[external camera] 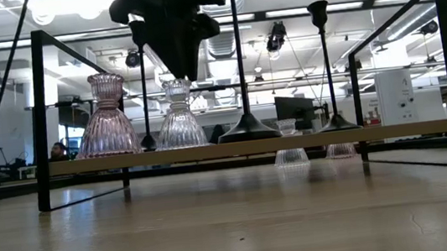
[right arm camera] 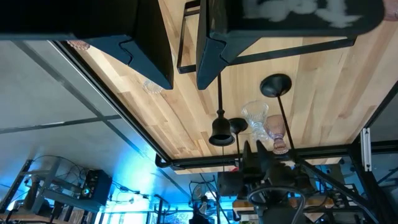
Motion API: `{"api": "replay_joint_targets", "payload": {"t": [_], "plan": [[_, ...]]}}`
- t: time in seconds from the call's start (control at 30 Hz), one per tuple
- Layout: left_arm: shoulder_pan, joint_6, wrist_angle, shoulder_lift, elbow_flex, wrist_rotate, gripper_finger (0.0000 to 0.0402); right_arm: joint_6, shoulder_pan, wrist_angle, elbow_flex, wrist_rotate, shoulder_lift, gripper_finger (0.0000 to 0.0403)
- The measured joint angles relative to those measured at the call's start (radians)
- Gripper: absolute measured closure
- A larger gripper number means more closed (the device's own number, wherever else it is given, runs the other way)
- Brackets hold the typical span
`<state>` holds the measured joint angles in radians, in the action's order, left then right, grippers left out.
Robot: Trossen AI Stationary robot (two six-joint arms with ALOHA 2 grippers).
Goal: Pick & Place candle stick holders
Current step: Put the bottom pink glass candle holder on the shelf
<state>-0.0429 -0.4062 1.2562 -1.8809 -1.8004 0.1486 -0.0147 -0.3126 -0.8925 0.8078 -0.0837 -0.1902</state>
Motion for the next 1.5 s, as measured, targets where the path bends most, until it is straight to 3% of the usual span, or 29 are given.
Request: {"api": "replay_joint_targets", "payload": {"t": [0.53, 1.1, 1.27, 1.5], "plan": [[-0.005, 0.048, 0.106, 0.004, -0.125, 0.018, 0.0266, 0.000, 0.000, 0.000, 0.000, 0.000, 0.000, 0.0339], [-0.026, 0.132, 0.199, 0.067, -0.473, 0.127, 0.0266, 0.000, 0.000, 0.000, 0.000, 0.000, 0.000, 0.0339], [-0.106, 0.183, 0.185, 0.105, -0.558, 0.125, 0.0268, 0.000, 0.000, 0.000, 0.000, 0.000, 0.000, 0.0339], [-0.299, 0.234, 0.184, 0.216, -0.536, 0.337, 0.0293, 0.000, 0.000, 0.000, 0.000, 0.000, 0.000, 0.0339]]}}
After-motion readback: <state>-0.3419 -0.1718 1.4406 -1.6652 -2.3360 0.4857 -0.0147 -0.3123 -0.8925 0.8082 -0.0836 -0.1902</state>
